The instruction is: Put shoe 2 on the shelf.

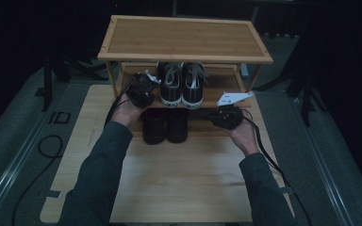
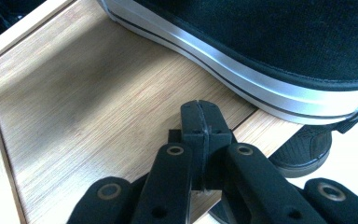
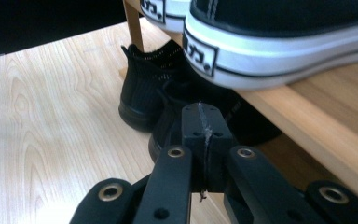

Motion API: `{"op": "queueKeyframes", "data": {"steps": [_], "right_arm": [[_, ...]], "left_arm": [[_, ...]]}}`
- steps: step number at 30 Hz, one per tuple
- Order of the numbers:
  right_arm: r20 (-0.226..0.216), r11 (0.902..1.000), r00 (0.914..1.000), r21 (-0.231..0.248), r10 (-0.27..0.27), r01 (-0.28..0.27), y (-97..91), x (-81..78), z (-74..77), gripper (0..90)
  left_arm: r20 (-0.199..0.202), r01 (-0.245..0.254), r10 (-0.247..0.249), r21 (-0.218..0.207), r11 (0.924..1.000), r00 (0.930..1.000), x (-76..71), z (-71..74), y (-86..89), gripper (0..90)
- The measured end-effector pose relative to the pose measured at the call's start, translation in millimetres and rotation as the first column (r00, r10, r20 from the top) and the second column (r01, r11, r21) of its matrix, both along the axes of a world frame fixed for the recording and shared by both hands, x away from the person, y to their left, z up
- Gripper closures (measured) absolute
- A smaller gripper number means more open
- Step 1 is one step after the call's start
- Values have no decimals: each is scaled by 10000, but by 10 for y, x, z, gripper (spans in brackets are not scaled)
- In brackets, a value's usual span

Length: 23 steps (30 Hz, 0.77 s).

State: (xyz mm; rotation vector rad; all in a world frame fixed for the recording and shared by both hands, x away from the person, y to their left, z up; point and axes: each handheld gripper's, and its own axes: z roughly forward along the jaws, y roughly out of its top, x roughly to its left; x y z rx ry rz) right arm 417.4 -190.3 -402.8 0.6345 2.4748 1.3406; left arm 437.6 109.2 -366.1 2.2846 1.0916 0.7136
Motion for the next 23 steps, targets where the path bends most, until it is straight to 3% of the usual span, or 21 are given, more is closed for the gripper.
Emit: {"op": "queueKeyframes", "data": {"steps": [8, 15, 23], "right_arm": [[-145, 9999, 9998, -52, -160, 159, -152, -28, -22, 900], [-242, 9994, 9991, -103, -336, 333, -325, -60, -55, 900], [-357, 9989, 9984, -175, -445, 439, -409, -67, -107, 900]], "left_arm": [[-127, 30, -33, -238, 9997, 9999, 6, 3, 35, 900], [13, -253, 254, -357, 9990, 9997, 8, 33, 119, 900], [33, -341, 342, -298, 9990, 9994, 3, 37, 162, 900]]}}
